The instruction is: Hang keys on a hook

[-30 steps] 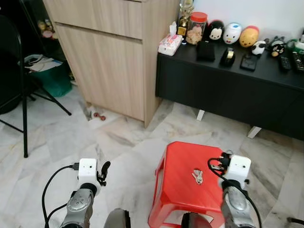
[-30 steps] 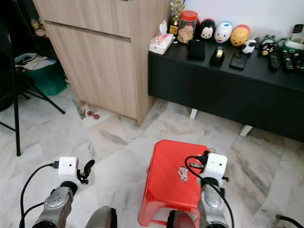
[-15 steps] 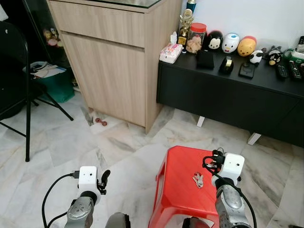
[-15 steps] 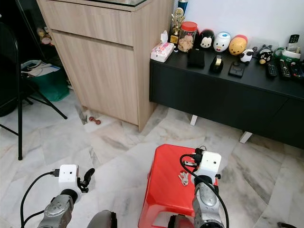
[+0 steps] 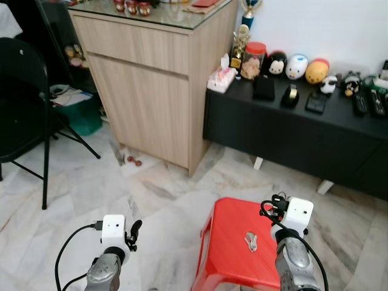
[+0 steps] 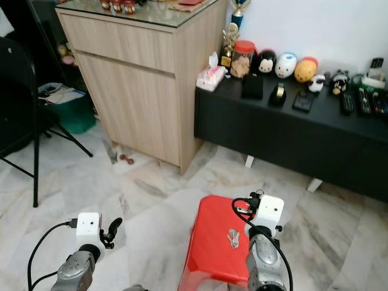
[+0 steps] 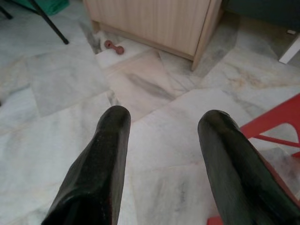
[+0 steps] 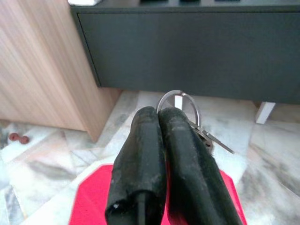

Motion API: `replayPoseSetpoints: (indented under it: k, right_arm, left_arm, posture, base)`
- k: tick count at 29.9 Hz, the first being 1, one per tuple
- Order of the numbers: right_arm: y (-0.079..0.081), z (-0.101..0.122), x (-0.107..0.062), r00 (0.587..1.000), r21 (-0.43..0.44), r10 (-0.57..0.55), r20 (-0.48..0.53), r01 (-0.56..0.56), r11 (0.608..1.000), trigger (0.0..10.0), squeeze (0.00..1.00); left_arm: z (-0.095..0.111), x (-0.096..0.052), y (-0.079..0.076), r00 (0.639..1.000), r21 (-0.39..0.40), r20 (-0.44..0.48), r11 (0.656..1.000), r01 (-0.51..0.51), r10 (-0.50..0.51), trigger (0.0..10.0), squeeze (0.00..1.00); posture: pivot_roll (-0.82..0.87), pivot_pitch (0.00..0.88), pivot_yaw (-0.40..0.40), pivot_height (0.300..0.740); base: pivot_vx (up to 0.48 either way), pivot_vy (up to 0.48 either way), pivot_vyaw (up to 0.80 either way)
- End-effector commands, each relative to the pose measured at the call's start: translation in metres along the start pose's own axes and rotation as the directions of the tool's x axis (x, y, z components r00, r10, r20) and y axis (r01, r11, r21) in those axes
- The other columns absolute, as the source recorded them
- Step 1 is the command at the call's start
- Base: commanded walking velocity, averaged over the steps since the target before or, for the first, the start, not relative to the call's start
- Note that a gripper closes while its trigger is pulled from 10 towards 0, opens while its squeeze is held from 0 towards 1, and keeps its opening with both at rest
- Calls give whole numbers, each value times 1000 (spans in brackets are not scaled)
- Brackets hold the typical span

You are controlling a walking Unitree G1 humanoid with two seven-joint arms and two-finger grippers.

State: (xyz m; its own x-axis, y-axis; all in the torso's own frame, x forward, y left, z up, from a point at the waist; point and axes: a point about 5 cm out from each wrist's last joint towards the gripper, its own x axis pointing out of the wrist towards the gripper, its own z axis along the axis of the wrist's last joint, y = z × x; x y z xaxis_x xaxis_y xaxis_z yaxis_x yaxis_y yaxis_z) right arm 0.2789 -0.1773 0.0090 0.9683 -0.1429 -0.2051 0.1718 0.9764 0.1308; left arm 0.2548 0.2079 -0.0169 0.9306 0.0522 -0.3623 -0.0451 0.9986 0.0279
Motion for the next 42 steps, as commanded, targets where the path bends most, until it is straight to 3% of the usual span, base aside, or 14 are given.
replayPoseSetpoints:
  k: [1,15,32,42]
  right_arm:
    - [0,-2,-1,1000,8,2,-15,-2,1000,10000,0]
    - [-3,-8,-3,999,29,-13,-47,15,999,10000,0]
    - [0,-5,0,998,37,-22,-50,24,999,10000,0]
    - [1,-4,1,998,39,-24,-54,26,999,10000,0]
  left_arm:
    - [-10,-5,0,999,-11,-41,1000,-11,10,10000,0]
    - [-22,-11,1,996,-14,-88,1000,-14,13,10000,0]
    - [-18,-8,0,997,-26,-77,1000,-12,10,10000,0]
    - [-16,-6,-1,997,-34,-79,999,-7,5,10000,0]
  posture:
    - [151,0,-47,740]
    - [148,0,-42,740]
    - [147,0,-38,740]
    - [147,3,-37,740]
  base:
    - [0,0,0]
    - [0,0,0]
    - [0,0,0]
    - [-283,0,0]
